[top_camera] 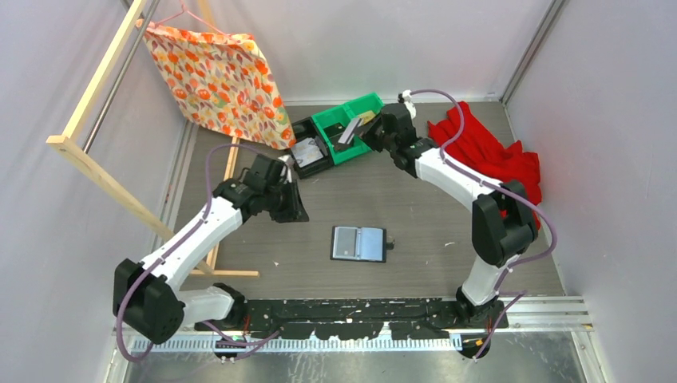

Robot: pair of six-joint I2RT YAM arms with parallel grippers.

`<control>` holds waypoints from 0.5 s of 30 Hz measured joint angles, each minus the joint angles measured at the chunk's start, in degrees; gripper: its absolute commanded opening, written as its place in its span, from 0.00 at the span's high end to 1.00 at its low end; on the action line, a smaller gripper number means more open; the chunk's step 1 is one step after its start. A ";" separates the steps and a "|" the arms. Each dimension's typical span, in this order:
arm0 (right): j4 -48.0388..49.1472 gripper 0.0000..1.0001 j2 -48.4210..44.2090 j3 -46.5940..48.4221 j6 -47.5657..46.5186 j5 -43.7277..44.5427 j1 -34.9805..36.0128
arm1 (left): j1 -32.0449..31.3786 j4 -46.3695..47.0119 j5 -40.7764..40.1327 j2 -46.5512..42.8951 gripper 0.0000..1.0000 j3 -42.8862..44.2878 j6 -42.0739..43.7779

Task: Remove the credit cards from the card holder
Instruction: Place the credit card in the storage box.

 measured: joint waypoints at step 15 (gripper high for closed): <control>4.92 0.99 -26.56 -20.55 -7.76 -31.78 -1.16 | 12.85 6.71 27.41 -2.14 0.54 3.63 0.57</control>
